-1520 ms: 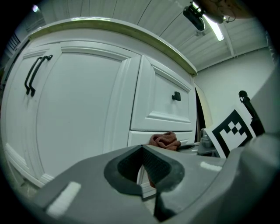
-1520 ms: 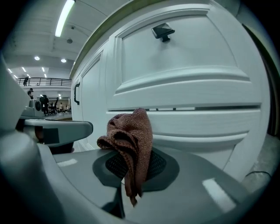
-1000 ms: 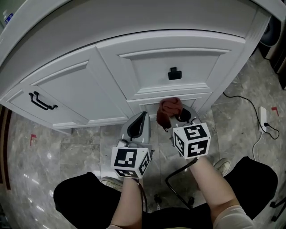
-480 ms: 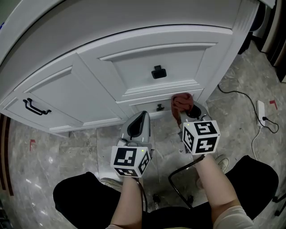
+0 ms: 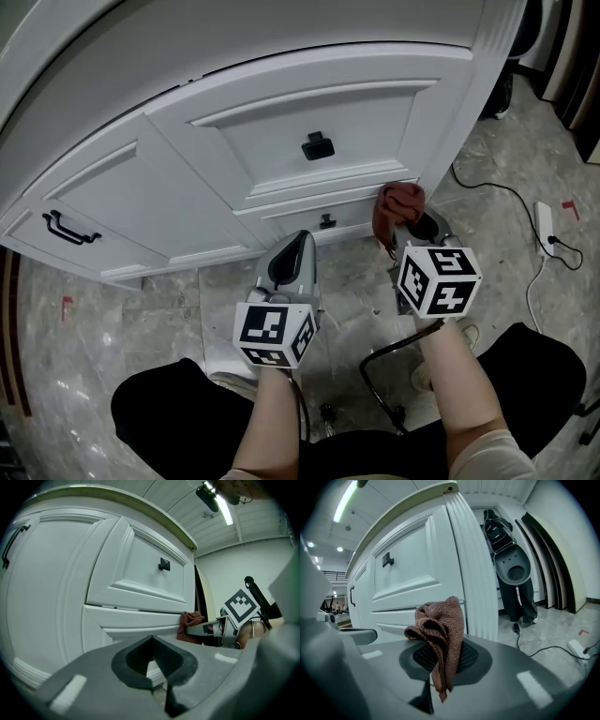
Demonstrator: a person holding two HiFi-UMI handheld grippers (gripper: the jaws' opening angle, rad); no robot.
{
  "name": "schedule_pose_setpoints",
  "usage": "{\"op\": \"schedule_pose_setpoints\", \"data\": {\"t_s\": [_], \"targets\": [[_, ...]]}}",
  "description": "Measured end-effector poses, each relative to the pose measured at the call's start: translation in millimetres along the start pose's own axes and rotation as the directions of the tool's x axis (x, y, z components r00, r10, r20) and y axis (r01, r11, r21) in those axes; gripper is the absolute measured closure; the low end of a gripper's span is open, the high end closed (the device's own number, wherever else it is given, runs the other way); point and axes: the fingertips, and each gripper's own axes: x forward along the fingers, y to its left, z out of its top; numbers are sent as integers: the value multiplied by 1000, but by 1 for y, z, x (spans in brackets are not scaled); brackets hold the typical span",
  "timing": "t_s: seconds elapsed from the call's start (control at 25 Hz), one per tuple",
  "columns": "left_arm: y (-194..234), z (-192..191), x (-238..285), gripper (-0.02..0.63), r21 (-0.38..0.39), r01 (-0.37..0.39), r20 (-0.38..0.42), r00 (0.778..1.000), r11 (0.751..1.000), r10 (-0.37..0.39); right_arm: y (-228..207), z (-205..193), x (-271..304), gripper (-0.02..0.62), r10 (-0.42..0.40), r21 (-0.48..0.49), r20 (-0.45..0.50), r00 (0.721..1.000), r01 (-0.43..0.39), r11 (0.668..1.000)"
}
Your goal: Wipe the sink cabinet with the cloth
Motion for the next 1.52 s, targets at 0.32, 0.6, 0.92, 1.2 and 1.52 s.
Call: {"op": "schedule_pose_setpoints", "data": {"t_s": [0.32, 0.6, 0.92, 1.2, 1.52], "targets": [[11, -12, -10, 606, -7, -15, -19, 1000, 1000, 15, -17, -7, -12, 517, -87, 15, 2, 996, 87, 996], [48, -22, -35, 606, -29, -84, -28, 996, 996, 83, 83, -55, 11, 517, 117, 14, -62, 991, -117, 993], [103, -36, -72, 606, -59, -206, -45, 978, 977, 204, 187, -92, 47, 517, 302, -48, -135, 944, -311, 949], [122, -40, -83, 606, -54, -230, -47, 973, 972, 227, 224, -91, 73, 517, 344, -57, -129, 930, -353, 934], [105, -45, -68, 606, -39, -177, -51, 983, 983, 175, 183, -92, 74, 518, 231, -39, -127, 965, -237, 971]]}}
